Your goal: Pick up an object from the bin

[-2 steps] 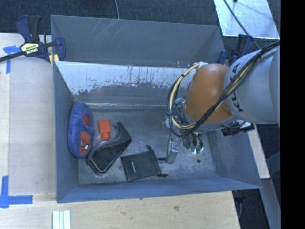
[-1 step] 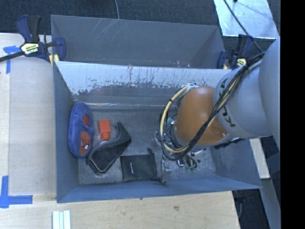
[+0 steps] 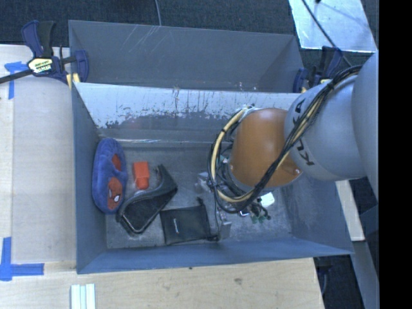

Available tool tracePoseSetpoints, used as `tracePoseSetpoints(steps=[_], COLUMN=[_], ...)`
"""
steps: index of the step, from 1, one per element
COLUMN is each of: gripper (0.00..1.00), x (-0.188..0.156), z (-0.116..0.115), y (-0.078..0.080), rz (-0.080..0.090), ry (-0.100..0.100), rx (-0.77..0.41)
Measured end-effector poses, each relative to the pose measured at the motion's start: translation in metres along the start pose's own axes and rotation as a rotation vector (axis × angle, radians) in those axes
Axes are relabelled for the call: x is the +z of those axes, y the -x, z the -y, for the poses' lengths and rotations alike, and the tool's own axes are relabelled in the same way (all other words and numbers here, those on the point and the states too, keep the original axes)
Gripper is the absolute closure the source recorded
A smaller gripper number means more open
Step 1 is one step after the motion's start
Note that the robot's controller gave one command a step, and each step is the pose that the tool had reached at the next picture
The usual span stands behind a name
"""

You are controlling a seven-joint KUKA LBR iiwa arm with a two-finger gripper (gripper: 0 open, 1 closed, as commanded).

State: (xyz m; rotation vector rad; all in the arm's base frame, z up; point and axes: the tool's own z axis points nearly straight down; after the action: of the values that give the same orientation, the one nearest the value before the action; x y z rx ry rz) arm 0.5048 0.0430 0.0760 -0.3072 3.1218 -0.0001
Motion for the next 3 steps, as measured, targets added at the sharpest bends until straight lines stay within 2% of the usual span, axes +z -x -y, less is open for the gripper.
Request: tracePoseSetpoints(steps=[1, 3], gripper=[0.0, 0.0], x=[0.006, 0.006], z=[0.0, 0.004], y=[0.0, 0.013], rz=[-0.004, 0.005], ry=[0.001, 0.0], rx=[-0.216, -0.241])
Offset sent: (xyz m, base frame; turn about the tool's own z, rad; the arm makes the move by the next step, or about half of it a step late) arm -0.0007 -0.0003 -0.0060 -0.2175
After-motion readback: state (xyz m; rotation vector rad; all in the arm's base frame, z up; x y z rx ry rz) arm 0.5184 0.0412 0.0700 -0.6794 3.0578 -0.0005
